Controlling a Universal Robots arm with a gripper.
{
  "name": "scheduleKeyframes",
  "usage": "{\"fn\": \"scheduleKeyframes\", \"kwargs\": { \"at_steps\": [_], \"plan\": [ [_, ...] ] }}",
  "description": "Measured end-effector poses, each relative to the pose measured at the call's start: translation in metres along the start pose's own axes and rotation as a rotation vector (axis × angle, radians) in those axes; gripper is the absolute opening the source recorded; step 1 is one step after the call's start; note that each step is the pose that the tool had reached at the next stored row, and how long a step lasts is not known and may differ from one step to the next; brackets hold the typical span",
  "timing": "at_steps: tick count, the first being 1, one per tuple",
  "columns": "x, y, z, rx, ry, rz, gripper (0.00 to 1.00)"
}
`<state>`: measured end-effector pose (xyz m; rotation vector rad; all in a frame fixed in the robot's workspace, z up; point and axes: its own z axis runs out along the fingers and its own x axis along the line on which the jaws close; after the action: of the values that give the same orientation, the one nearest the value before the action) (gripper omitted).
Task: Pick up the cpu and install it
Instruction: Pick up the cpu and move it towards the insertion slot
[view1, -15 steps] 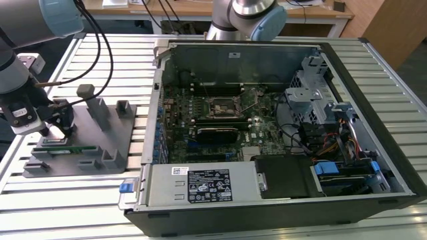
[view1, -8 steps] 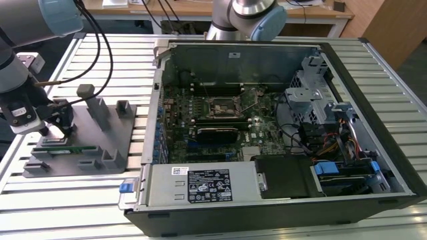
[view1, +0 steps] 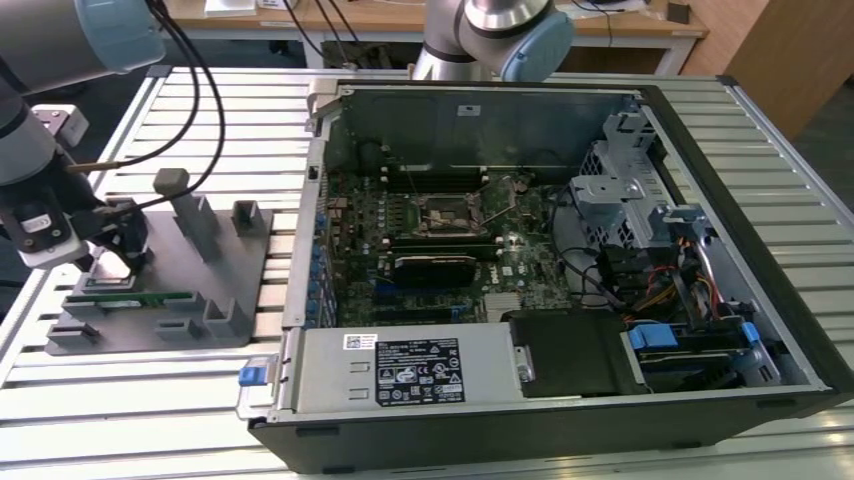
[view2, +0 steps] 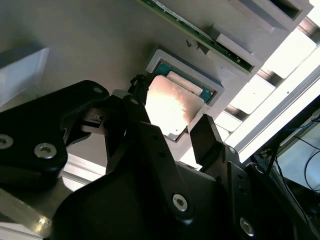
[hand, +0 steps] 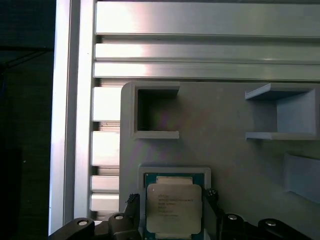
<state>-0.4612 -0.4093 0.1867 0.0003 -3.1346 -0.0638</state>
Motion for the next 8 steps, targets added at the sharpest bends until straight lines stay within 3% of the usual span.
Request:
{"fn": "scheduleKeyframes", "kwargs": {
  "at_steps": [6, 8],
  "plan": [
    [0.0004, -0.0001, 0.0001, 0.0000, 0.0000, 0.000, 0.60],
    [0.0004, -0.0001, 0.0001, 0.0000, -0.0001, 0.000, 0.53]
  ]
}}
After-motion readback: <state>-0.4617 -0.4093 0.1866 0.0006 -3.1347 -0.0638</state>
